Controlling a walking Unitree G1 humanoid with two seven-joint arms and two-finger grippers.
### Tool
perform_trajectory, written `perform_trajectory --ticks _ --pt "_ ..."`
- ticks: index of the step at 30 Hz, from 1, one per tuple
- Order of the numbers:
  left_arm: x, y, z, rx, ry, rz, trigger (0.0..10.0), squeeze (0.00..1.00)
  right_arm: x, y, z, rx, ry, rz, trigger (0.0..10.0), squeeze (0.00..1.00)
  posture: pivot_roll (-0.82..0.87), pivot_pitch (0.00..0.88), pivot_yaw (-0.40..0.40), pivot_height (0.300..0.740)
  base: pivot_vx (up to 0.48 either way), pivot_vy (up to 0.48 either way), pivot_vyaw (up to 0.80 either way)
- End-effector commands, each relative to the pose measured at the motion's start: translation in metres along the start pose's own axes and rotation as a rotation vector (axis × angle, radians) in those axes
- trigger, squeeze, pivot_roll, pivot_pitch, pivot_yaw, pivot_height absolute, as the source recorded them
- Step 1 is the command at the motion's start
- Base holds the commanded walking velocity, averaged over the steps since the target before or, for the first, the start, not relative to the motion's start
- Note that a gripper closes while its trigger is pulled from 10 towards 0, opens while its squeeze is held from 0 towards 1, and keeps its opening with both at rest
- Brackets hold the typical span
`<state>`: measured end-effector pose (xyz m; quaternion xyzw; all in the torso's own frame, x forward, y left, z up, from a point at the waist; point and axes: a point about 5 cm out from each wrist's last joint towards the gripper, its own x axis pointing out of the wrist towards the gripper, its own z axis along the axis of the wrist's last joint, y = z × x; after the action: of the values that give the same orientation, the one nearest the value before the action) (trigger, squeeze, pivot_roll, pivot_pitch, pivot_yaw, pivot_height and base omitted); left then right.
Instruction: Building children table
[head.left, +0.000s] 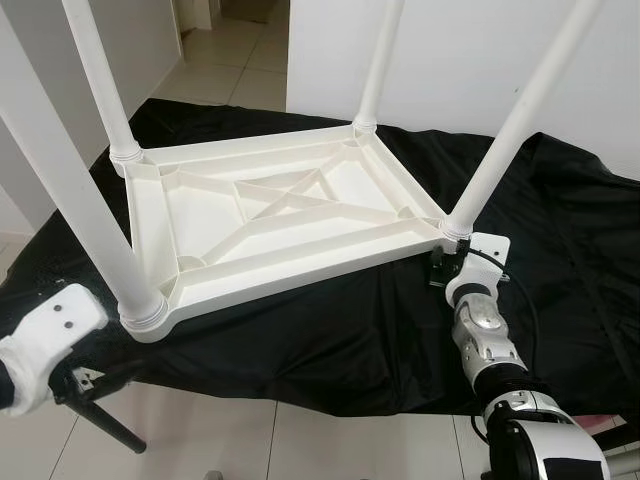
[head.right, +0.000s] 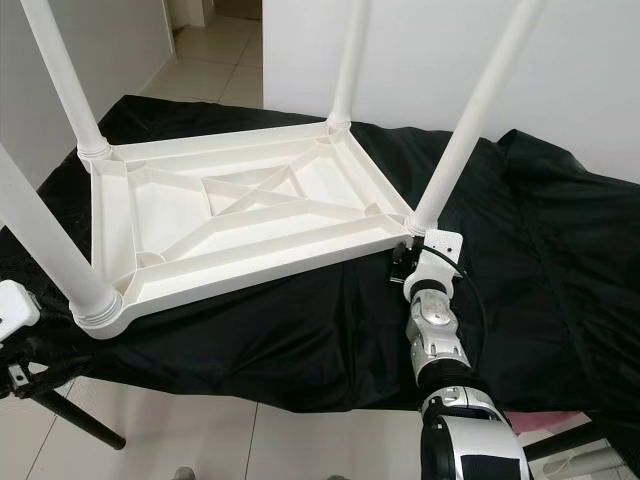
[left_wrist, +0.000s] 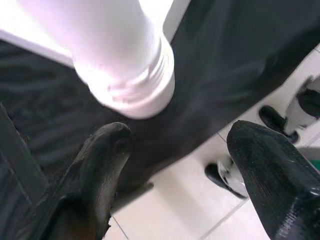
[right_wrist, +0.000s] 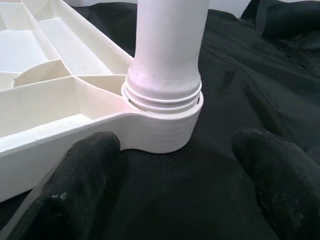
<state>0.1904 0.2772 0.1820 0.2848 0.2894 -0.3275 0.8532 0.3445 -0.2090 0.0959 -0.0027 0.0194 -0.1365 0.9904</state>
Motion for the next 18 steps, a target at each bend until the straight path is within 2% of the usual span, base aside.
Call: perform_trajectory --ticks 1,2,3,6,7,11,13,16,17,18 --pt "-0.008 0.011 -0.004 0.023 0.039 0.053 10.0 0.0 -0.003 -0.003 -0.006 -0.004 0.014 -0.015 10.0 0.0 0.13 0.006 -0.06 0.74 0.0 0.0 0.0" --pt "-0.008 0.011 -0.004 0.023 0.039 0.053 10.0 0.0 -0.003 -0.003 -0.006 -0.004 0.014 -0.015 10.0 0.0 0.13 0.006 -0.06 0.74 0.0 0.0 0.0" --pt "-0.018 0.028 -0.01 0.038 0.088 0.147 10.0 0.0 -0.004 -0.004 -0.009 -0.002 0.017 -0.02 10.0 0.0 0.13 0.007 -0.06 0.74 0.0 0.0 0.0" --pt "-0.02 0.031 -0.011 0.042 0.101 0.166 10.0 0.0 -0.004 -0.004 -0.009 -0.002 0.018 -0.021 10.0 0.0 0.13 0.007 -0.06 0.74 0.0 0.0 0.0" --pt "-0.022 0.049 -0.015 0.086 0.135 0.281 10.0 0.0 -0.004 -0.006 -0.01 -0.005 0.019 -0.027 10.0 0.0 0.13 0.008 -0.061 0.74 0.0 0.0 0.0" --pt "-0.021 0.06 -0.013 0.11 0.125 0.342 10.0 0.0 -0.003 -0.006 -0.009 -0.009 0.02 -0.03 10.0 0.0 0.13 0.006 -0.06 0.74 0.0 0.0 0.0" --pt "-0.018 0.073 -0.004 0.16 0.074 0.44 10.0 0.0 -0.002 -0.006 -0.007 -0.007 0.016 -0.03 10.0 0.0 0.12 0.006 -0.06 0.74 0.0 0.0 0.0" --pt "-0.016 0.08 0.001 0.159 0.031 0.488 10.0 0.0 -0.002 -0.005 -0.006 -0.006 0.013 -0.031 10.0 0.0 0.12 0.006 -0.06 0.74 0.0 0.0 0.0" --pt "-0.012 0.09 0.008 0.18 -0.041 0.567 10.0 0.0 0.0 -0.005 -0.004 -0.027 0.001 -0.031 10.0 0.0 0.11 0.004 -0.06 0.74 0.0 0.0 0.0" --pt "-0.011 0.094 0.012 0.166 -0.091 0.6 10.0 0.0 0.0 -0.006 -0.003 -0.027 -0.003 -0.033 10.0 0.0 0.11 0.004 -0.06 0.74 0.0 0.0 0.0"
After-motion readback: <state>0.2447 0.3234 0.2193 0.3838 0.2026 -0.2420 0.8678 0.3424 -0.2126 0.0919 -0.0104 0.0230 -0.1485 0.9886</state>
